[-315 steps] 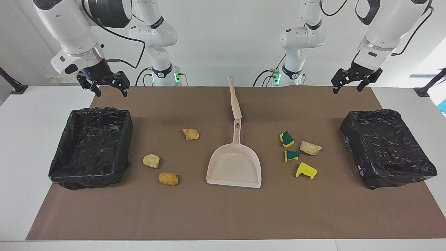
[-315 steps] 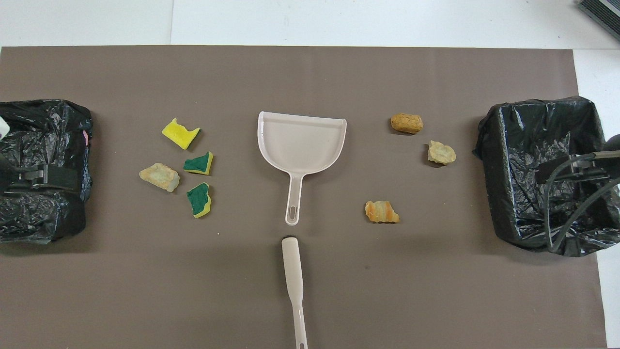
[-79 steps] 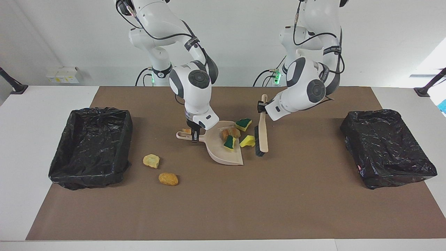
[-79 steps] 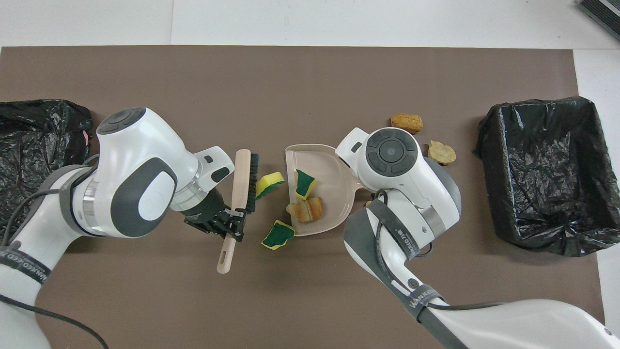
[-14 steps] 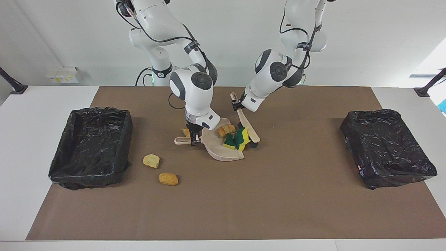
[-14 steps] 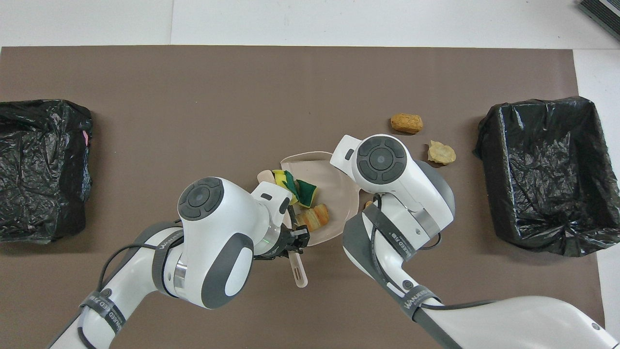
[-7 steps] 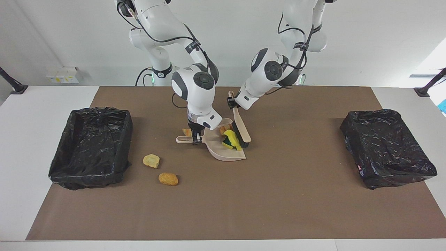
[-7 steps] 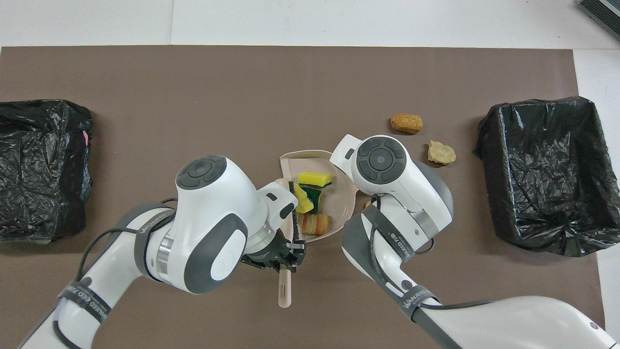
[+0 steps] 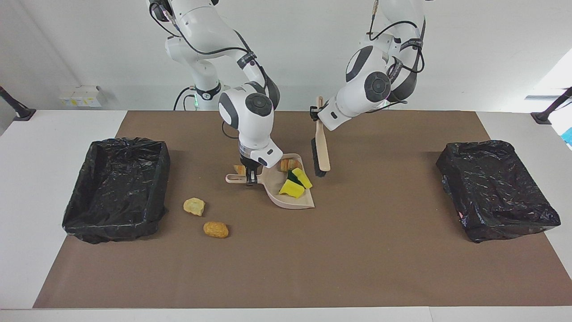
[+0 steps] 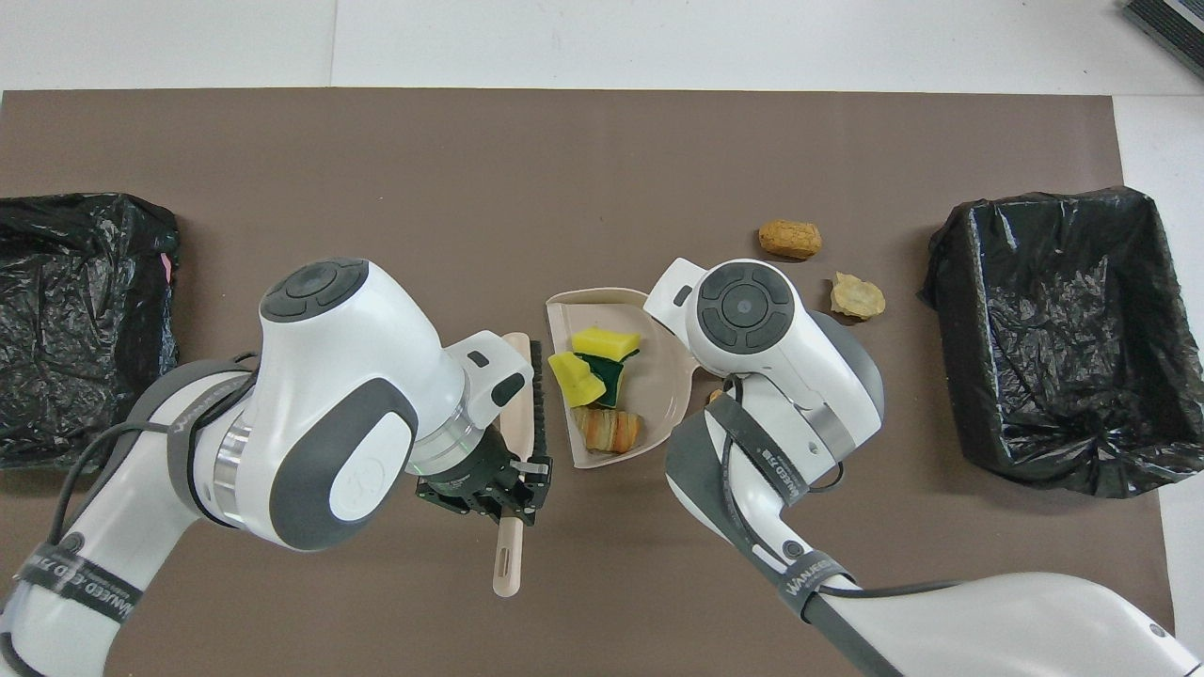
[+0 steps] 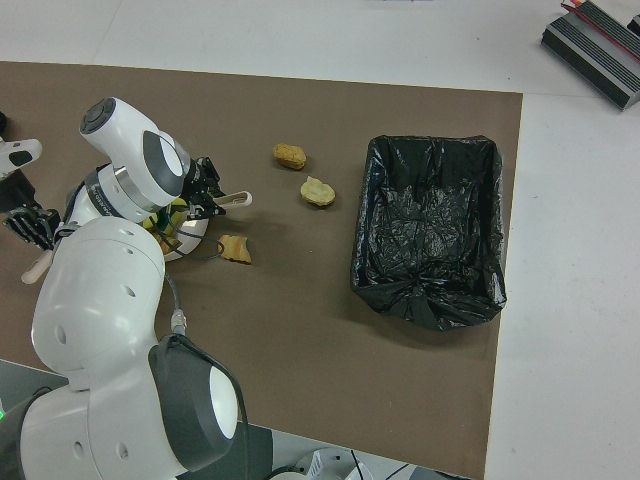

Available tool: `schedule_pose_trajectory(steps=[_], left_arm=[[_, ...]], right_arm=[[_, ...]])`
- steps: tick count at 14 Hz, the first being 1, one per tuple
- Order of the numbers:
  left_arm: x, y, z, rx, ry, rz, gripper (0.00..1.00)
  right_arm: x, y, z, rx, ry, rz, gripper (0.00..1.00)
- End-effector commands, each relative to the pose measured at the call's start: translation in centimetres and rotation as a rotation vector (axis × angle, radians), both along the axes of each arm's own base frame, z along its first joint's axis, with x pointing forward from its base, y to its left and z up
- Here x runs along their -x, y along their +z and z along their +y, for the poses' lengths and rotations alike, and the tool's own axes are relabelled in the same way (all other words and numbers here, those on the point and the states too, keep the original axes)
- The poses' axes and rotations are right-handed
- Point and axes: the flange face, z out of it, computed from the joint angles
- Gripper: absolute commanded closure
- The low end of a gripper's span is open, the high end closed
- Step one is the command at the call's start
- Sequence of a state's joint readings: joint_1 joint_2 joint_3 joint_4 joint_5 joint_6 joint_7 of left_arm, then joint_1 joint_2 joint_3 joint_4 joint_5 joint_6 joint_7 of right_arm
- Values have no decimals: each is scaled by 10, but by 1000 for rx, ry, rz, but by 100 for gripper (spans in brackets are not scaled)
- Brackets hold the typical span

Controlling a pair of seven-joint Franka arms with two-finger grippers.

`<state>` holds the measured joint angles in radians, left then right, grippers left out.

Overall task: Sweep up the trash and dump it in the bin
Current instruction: 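Sweep the remaining sponge pieces into the dustpan with the left gripper, then carry the loaded dustpan to the bin with the right gripper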

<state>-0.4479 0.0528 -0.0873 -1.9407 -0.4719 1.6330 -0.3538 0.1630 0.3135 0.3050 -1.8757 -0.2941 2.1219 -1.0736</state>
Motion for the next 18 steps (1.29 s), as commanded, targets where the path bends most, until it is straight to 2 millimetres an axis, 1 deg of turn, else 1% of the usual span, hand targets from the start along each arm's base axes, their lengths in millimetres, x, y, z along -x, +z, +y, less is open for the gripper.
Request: schedule_pose_trajectory(steps=[1,2,3,4,5,6,7,8,10,13,14,16,17,18], left_arm=[[-6,29,30,-46,-25,-86,100],[-10,42,45,-49,-43,-131,100],[-18,50,63,-37,-51,-160,100],[-25,63,83,-41,-40,-198,100],[-31,77,97,-67,-41,-246,100],[-35,89,106,-100,-47,-288,100],[-40,94,115,-129,-45,-311,100],[-45,94,124,-160,-45,-327,100],[-56,102,146,-210,-35,-366,100],[-53,101,151,-230,-81,-369,100],[-46,100,151,-238,-70,-349,100],[-21,94,144,-255,-71,-267,100],[-8,90,134,-243,-54,-246,100],[8,88,116,-238,-37,-240,100]], right_arm=[[-11,5,-24,-68,-63,26,100],[-12,12,-26,-99,-55,26,100],[-16,20,-34,-126,-61,23,100],[-21,29,-43,-135,-51,9,100],[-23,35,-50,-137,-41,2,100],[-28,46,-59,-146,-42,-10,100],[-29,56,-64,-154,-32,-17,100],[-31,66,-73,-155,-27,-30,100],[-34,79,-101,-144,-51,-32,100],[-51,102,-155,-136,-99,-26,100],[-54,106,-179,-132,-118,-23,100],[-59,109,-231,-127,-135,-19,100],[-61,110,-260,-126,-138,-19,100],[-62,110,-287,-125,-130,-19,100]])
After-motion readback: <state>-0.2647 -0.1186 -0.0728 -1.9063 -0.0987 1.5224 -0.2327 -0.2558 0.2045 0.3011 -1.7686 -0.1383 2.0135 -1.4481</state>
